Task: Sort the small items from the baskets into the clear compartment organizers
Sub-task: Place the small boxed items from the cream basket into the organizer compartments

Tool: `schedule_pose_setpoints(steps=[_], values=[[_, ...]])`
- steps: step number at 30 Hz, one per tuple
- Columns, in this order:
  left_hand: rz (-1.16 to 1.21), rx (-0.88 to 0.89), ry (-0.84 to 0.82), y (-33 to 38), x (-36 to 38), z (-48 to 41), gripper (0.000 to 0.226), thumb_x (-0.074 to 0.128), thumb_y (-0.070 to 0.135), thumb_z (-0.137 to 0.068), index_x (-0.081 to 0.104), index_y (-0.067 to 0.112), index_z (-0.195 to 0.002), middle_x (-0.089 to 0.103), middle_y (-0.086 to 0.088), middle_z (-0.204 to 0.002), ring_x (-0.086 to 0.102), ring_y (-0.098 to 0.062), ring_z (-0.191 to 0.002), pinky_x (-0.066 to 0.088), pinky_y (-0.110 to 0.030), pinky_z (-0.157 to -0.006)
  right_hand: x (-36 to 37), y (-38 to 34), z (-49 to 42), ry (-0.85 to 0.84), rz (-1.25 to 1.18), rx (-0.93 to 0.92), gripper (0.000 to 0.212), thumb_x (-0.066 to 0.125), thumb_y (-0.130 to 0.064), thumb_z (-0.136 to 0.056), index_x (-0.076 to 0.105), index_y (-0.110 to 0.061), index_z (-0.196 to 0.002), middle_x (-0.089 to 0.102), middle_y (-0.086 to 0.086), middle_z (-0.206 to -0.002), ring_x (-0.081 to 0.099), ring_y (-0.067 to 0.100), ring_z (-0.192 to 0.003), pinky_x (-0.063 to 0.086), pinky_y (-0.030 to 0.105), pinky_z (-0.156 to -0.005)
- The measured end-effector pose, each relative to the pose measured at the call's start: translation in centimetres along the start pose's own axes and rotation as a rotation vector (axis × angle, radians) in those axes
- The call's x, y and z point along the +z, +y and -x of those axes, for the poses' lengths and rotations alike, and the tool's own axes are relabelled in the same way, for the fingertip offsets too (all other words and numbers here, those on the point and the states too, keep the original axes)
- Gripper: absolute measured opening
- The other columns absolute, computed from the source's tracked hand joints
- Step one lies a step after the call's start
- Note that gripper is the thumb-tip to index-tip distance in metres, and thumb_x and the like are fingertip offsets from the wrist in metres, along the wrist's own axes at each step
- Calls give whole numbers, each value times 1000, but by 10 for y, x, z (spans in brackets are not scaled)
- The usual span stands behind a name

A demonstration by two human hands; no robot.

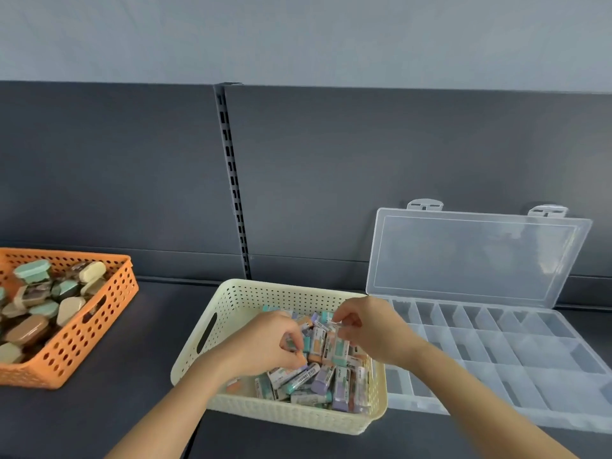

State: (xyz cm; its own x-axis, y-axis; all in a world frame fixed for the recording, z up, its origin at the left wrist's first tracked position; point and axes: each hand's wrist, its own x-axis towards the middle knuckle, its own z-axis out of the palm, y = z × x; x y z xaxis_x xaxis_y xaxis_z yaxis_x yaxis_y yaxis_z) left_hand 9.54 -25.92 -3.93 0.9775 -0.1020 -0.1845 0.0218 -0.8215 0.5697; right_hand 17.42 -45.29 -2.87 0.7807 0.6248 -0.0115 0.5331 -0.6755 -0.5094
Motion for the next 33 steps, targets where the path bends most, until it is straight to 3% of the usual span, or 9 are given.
schedule_pose_setpoints(steps=[3,6,11,16,19,21,27,30,33], values=[[-5,-22,-10,3,4,0,11,73,33,-81,66,27,-86,55,11,-99,56,-6,-89,50,-28,-85,-4,5,-1,0,-13,-21,15,58,-13,-91,68,-15,-102,65,-1,-118,61,12,-91,53,14,-70],[-34,-35,-54,5,8,3,11,71,28,-82,65,26,-90,56,12,-95,54,-3,-83,49,-21,-76,-3,7,-4,-45,39,-44,14,58,-14,-92,66,-15,-103,62,1,-124,62,18,-101,50,12,-67],[-29,-114,-85,6,8,9,29,73,17,-79,58,25,-103,57,13,-98,55,-2,-84,48,-18,-72,0,2,-13,-117,180,-68,22,50,-13,-94,66,-13,-108,61,5,-127,62,24,-105,57,25,-76],[-48,-153,-92,5,10,10,31,74,18,-78,57,27,-103,55,14,-96,52,-2,-81,45,-17,-69,5,-5,-19,-227,316,-72,20,51,-18,-91,68,-11,-100,67,5,-110,64,22,-93,56,30,-80],[-10,-155,-73,1,11,13,30,76,20,-77,58,28,-99,55,14,-95,52,-2,-80,43,-16,-68,10,-8,-19,-320,342,-66,13,53,-20,-91,60,-9,-89,58,-2,-81,55,14,-74,45,19,-61],[21,-151,-37,-2,11,16,29,78,21,-75,57,30,-93,57,13,-93,53,-3,-79,45,-18,-68,13,-10,-20,-330,315,-36,14,56,-24,-90,58,-10,-87,52,-4,-75,50,11,-67,43,18,-59],[106,-162,116,-7,7,21,30,78,22,-76,59,30,-97,62,14,-93,60,-4,-86,51,-22,-76,13,-11,-21,-329,236,7,44,76,-34,-76,59,-13,-110,56,-1,-100,51,15,-91,47,24,-79],[104,-143,165,-7,7,22,35,76,26,-79,61,32,-109,60,17,-96,59,-2,-87,50,-20,-79,11,-12,-17,-289,209,10,45,78,-34,-72,61,-14,-108,51,-2,-101,45,15,-96,40,24,-78],[113,-122,206,-7,9,20,30,74,26,-80,63,33,-108,60,21,-96,59,2,-87,47,-15,-74,10,-12,-10,-245,167,-21,41,78,-28,-73,59,-19,-108,57,-2,-109,49,14,-98,45,25,-83]])
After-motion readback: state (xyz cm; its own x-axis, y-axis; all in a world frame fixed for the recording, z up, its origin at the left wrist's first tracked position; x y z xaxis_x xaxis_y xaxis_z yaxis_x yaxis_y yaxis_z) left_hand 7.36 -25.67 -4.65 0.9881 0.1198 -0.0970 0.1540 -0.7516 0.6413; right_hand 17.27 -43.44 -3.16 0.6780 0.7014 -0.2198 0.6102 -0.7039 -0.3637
